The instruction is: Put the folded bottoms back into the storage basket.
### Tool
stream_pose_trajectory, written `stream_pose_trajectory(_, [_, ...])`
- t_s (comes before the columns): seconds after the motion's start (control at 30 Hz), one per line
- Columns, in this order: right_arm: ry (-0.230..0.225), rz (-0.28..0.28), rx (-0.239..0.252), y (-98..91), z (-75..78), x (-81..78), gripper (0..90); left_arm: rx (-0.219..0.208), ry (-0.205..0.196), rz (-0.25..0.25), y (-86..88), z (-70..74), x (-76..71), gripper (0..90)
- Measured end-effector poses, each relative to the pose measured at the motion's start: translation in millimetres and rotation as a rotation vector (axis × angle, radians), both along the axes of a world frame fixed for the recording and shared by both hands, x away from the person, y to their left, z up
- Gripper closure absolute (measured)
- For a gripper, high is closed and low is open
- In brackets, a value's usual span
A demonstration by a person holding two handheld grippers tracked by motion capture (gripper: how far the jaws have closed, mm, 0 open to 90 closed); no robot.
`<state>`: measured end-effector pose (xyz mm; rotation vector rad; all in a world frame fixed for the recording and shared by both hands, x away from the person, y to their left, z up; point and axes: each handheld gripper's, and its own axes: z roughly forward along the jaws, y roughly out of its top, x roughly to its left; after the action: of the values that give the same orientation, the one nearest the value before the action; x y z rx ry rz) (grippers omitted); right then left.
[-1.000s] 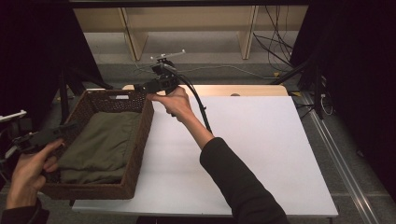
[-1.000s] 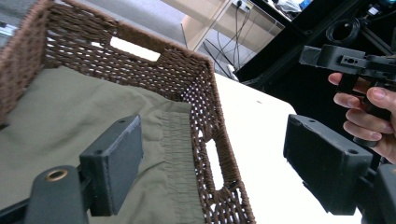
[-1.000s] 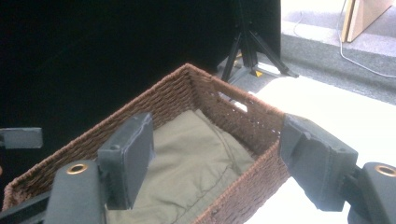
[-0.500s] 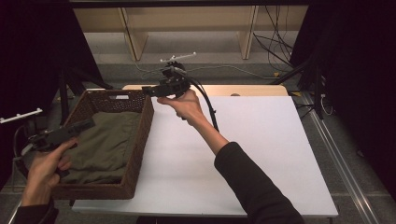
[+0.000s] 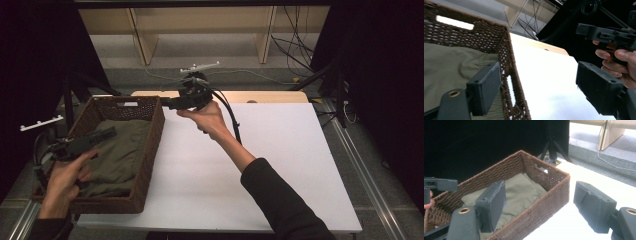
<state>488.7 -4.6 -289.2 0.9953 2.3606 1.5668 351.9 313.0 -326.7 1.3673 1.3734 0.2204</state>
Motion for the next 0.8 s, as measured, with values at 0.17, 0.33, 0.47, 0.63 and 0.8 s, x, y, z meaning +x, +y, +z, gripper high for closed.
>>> stream_pose_trajectory(0.17, [-0.007,-0.008,0.001,-7.8,-4.9,-3.8,27.1,0.015,-0.001,-0.019,-12.6,-2.9,1.8,19.4])
stream_pose_trajectory(0.33, [-0.026,-0.016,-0.007,-18.7,-7.2,-9.1,27.1,0.011,-0.007,-0.030,-21.8,-6.6,3.4,19.2])
stream_pose_trajectory(0.47, [-0.030,-0.020,0.001,-29.5,-9.3,-13.4,27.1,0.015,-0.013,-0.044,-31.2,-9.7,4.6,18.9])
stream_pose_trajectory(0.63, [-0.040,-0.031,0.000,-42.9,-11.8,-18.8,27.1,0.021,-0.026,-0.062,-42.7,-13.3,6.0,18.7])
stream_pose_trajectory(0.8, [-0.044,-0.036,0.007,-54.0,-14.9,-23.2,26.2,0.029,-0.034,-0.086,-56.8,-17.0,8.1,18.4])
